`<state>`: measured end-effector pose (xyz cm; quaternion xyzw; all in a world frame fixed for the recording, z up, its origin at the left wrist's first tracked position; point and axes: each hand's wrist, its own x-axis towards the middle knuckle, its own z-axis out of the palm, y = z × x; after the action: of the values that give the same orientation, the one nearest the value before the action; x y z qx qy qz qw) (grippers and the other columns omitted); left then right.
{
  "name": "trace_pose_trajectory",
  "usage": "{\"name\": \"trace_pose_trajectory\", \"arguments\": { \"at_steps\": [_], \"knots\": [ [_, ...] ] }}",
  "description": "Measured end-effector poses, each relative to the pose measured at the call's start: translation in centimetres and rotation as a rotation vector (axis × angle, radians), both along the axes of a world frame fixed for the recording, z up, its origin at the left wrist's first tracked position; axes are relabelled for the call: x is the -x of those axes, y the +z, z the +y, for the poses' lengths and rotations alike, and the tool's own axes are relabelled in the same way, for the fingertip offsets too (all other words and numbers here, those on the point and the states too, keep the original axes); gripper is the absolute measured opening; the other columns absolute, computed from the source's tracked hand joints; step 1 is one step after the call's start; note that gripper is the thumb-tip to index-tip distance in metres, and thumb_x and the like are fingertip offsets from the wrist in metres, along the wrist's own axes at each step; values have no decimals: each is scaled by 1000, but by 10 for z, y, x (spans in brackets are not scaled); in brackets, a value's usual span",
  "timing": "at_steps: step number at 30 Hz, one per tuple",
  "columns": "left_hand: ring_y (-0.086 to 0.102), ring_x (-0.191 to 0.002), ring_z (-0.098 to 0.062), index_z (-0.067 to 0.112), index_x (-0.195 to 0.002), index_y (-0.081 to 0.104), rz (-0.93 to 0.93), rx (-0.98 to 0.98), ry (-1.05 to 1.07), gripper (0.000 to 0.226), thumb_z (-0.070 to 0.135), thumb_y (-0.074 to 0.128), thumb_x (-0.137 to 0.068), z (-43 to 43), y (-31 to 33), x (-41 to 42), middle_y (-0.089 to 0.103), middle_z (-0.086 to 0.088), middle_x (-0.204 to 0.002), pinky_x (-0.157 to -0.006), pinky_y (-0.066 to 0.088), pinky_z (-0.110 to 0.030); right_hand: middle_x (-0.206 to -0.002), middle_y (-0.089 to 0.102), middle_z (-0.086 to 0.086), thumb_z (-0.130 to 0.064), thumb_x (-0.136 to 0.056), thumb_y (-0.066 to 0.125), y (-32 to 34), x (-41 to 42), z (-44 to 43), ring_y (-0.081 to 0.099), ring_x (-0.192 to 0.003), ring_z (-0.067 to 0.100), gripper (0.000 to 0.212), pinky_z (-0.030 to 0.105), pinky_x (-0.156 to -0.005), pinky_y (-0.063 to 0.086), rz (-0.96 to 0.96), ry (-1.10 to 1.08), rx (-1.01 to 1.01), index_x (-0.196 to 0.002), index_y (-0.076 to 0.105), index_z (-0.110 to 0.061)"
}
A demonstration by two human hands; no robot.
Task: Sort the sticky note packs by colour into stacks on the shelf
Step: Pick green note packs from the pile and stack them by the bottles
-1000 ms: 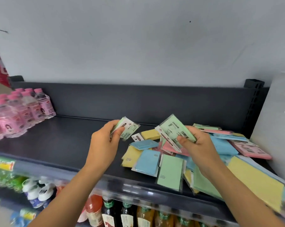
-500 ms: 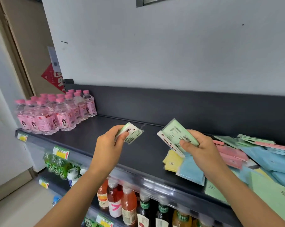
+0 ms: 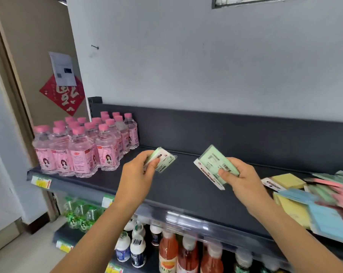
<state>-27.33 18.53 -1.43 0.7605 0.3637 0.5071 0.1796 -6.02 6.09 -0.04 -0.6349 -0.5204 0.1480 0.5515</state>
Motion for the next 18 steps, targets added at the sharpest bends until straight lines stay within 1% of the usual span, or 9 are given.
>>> {"name": "trace_pose_trajectory", "arguments": {
  "at_steps": [4, 6, 9, 10, 12, 14, 18],
  "knots": [
    [58, -78, 8, 27, -105, 63, 35, -11, -63, 15, 28, 55, -93, 42, 2, 26, 62, 23, -80, -60, 41, -7, -96, 67, -16, -11, -91, 56, 2, 30, 29, 62, -90, 1, 31, 19, -67, 43, -19, -47, 20, -89, 61, -42],
    [58, -78, 9, 29, -106, 62, 57, -9, -93, 15, 29, 55, -93, 57, 1, 33, 61, 24, -81, -61, 41, -7, -95, 68, -16, -12, -91, 56, 3, 39, 40, 62, -89, 1, 31, 18, -66, 42, -38, -75, 36, -89, 61, -42],
    [58, -76, 5, 29, -107, 62, 83, -22, -131, 16, 28, 54, -93, 77, 1, 38, 62, 22, -83, -61, 41, -7, -90, 68, -19, -12, -91, 56, 9, 47, 52, 61, -83, -3, 31, 11, -61, 40, -79, -108, 47, -87, 60, -43],
    [60, -77, 1, 28, -108, 62, 92, -30, -144, 17, 27, 54, -93, 83, 3, 39, 63, 21, -85, -63, 42, -9, -88, 67, -20, -12, -91, 56, 11, 48, 55, 60, -79, -6, 31, 8, -59, 41, -93, -114, 48, -87, 61, -43],
    [61, -80, -6, 25, -110, 61, 131, -51, -164, 19, 26, 53, -94, 95, 8, 39, 66, 14, -91, -69, 48, -21, -85, 68, -19, -11, -90, 57, 15, 47, 62, 59, -74, -7, 31, 4, -56, 40, -126, -120, 45, -87, 61, -42],
    [61, -84, -12, 21, -112, 61, 184, -80, -177, 20, 23, 53, -94, 107, 15, 37, 68, 8, -95, -74, 49, -29, -86, 67, -17, -12, -90, 57, 21, 44, 69, 58, -68, -7, 31, 5, -52, 39, -167, -119, 50, -88, 61, -42],
    [58, -82, -17, 16, -109, 62, 299, -95, -189, 18, 18, 54, -93, 134, 21, 22, 67, 0, -93, -74, 46, -30, -84, 64, -16, -13, -91, 55, 28, 32, 92, 52, -55, -12, 23, 6, -46, 36, -230, -109, 69, -96, 61, -34]
  ]
}}
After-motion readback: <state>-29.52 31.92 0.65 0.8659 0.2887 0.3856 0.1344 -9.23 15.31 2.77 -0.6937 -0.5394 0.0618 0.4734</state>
